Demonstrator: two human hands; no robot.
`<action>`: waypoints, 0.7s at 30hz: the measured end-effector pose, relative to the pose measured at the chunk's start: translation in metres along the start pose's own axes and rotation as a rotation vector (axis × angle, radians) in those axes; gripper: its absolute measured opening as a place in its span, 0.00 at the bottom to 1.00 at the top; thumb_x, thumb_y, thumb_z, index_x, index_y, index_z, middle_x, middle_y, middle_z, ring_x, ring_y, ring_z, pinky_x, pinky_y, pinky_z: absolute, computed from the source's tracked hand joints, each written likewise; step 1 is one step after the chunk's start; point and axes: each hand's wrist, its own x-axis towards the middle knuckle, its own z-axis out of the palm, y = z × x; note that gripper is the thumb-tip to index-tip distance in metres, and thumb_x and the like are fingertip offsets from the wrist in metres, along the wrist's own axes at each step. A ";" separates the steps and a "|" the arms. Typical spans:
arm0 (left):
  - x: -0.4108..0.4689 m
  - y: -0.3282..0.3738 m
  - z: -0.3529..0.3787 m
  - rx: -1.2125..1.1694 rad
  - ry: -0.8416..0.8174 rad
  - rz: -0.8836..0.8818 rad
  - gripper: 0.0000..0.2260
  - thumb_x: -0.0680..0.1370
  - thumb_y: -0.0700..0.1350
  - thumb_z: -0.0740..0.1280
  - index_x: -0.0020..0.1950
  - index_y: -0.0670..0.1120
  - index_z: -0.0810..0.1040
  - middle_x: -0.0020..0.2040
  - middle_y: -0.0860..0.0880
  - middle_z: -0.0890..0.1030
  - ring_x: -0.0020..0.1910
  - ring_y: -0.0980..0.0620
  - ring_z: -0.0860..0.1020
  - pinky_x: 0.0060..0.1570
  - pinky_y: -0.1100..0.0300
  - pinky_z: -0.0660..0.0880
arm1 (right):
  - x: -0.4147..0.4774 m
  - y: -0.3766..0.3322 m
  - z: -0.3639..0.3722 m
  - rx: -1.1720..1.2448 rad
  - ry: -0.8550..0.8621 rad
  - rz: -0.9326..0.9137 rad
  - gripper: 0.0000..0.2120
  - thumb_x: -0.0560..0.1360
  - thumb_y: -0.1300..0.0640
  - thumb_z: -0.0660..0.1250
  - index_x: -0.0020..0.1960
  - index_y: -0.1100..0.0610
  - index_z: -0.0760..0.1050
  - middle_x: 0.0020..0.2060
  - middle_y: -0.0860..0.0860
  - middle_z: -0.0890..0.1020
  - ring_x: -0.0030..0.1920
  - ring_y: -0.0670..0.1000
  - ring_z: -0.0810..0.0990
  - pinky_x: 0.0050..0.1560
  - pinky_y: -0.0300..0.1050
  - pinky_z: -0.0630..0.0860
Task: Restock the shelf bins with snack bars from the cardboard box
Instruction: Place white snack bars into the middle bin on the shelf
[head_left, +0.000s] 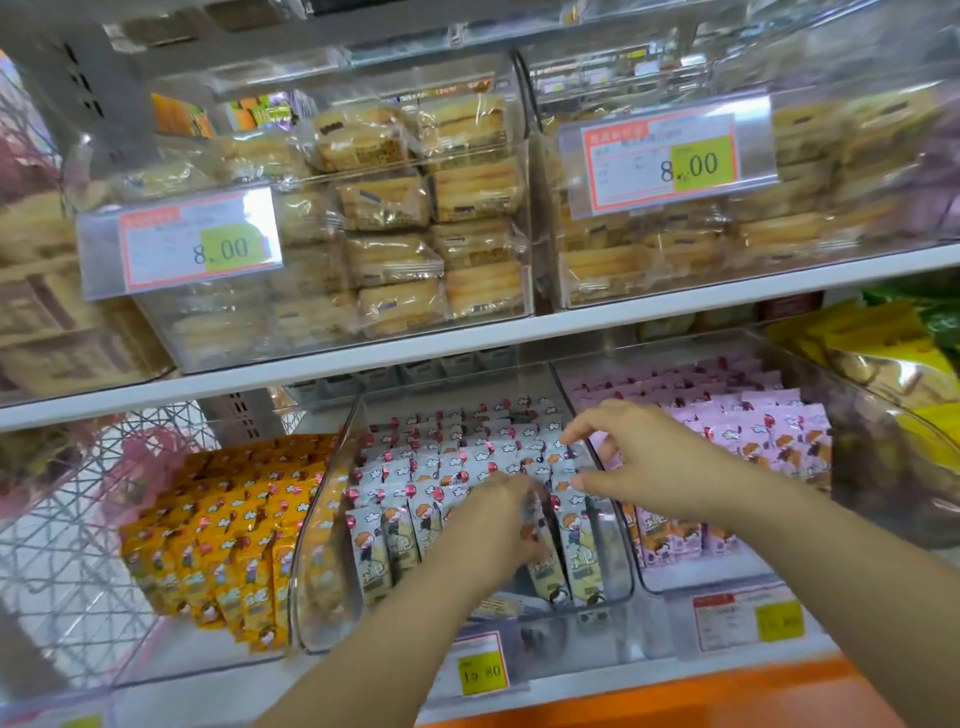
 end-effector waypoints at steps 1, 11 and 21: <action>0.001 0.002 0.003 -0.008 0.018 0.009 0.29 0.72 0.47 0.74 0.70 0.50 0.67 0.64 0.47 0.70 0.60 0.48 0.72 0.54 0.58 0.70 | 0.000 0.000 0.000 -0.006 0.003 -0.003 0.15 0.75 0.50 0.69 0.60 0.45 0.73 0.54 0.41 0.69 0.52 0.41 0.68 0.48 0.36 0.63; -0.017 -0.026 -0.023 -0.148 0.161 0.021 0.17 0.74 0.45 0.72 0.61 0.51 0.73 0.59 0.53 0.72 0.49 0.54 0.78 0.52 0.61 0.74 | -0.001 -0.024 0.009 -0.068 0.114 -0.118 0.10 0.77 0.53 0.67 0.58 0.48 0.75 0.53 0.42 0.74 0.54 0.42 0.70 0.57 0.39 0.68; -0.053 -0.075 -0.063 -0.135 0.276 0.105 0.09 0.77 0.45 0.68 0.52 0.59 0.75 0.51 0.59 0.77 0.43 0.63 0.79 0.47 0.64 0.76 | 0.026 -0.066 0.082 -0.107 -0.408 -0.166 0.16 0.73 0.58 0.71 0.60 0.55 0.77 0.51 0.47 0.79 0.40 0.37 0.74 0.40 0.24 0.68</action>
